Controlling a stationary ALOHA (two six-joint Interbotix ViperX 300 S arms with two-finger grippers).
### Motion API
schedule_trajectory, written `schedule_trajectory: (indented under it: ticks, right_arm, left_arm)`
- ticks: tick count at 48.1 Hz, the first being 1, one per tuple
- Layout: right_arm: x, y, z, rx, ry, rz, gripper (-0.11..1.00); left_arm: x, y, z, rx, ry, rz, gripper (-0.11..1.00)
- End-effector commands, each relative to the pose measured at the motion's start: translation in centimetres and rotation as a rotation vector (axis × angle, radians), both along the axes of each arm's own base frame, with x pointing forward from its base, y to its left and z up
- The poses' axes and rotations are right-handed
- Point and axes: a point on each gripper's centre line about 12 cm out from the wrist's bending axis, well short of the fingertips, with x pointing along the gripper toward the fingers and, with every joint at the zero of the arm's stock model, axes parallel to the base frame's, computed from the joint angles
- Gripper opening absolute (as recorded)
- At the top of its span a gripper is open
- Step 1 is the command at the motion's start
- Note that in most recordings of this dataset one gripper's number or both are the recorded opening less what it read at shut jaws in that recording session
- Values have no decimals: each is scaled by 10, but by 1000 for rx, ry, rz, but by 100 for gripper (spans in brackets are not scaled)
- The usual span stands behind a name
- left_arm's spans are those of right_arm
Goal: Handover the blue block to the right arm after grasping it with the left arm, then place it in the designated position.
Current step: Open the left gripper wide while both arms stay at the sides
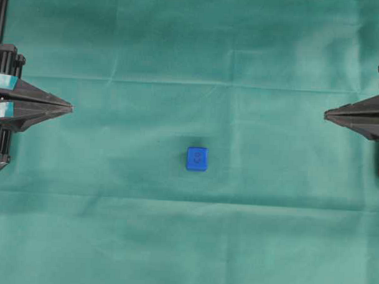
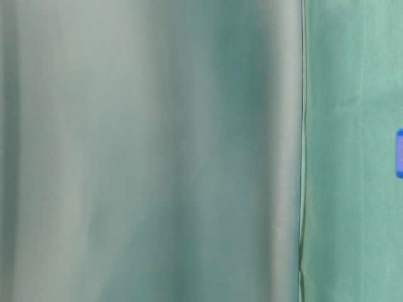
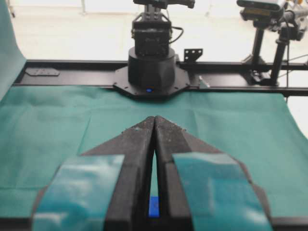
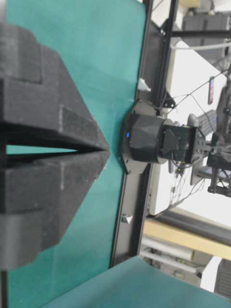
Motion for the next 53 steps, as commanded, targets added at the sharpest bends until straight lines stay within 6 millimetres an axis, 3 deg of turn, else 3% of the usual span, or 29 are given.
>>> schedule_trajectory:
  ticks: [1,31,35,41,49,53]
  right_arm:
    - [2,-1,1,-3,5,-4,2]
    - [7,-1,0,17,64,-6,2]
    - [7,-1,1,18,68,-6,3]
    - [7,-1,1,40,69,-6,29]
    - [8,-1,3,46,74,-5,79]
    - [10,-1,1,47,87,-6,92]
  left_arm:
    - [4,2,1,0,34,8,2]
    - [5,1,4,15,64,8,2]
    - [6,1,5,14,66,8,6]
    - [6,1,6,11,61,8,30]
    - [6,1,7,14,71,8,79]
    - [6,1,7,11,81,8,96]
